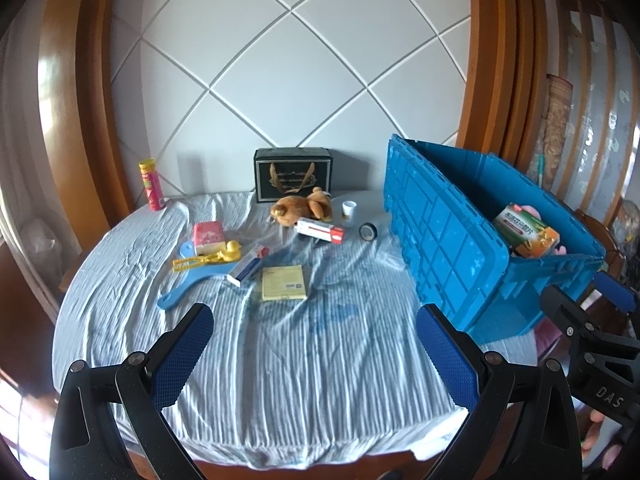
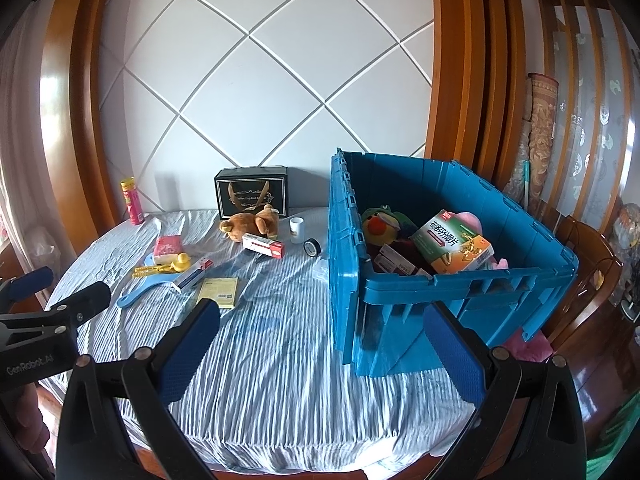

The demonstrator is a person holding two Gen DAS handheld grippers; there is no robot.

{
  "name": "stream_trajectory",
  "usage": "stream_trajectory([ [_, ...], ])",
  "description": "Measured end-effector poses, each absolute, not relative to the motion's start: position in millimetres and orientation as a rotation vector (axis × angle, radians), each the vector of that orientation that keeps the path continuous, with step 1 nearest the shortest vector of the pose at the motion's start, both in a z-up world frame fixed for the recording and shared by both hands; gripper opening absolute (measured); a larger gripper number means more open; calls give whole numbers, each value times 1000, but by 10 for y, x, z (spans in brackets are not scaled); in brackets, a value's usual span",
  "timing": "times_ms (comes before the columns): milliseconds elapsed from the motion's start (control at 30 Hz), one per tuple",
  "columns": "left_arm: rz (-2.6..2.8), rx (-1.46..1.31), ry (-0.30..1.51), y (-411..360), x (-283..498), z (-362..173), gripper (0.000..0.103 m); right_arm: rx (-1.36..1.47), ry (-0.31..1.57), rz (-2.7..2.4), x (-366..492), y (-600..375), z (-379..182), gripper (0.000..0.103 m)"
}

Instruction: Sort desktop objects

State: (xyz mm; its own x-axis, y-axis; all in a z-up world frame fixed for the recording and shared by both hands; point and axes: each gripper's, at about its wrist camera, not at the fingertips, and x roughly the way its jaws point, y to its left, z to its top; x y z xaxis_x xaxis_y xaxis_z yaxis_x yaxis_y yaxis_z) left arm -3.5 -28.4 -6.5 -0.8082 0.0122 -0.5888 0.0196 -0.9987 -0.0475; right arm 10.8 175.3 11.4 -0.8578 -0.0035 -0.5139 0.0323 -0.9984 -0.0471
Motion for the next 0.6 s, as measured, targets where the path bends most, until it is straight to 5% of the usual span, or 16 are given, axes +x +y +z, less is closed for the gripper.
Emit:
stream_trajectory([
  [600, -2867, 1119, 175, -701, -357, -463, 103, 926, 131, -2940, -174, 1422, -100, 103],
])
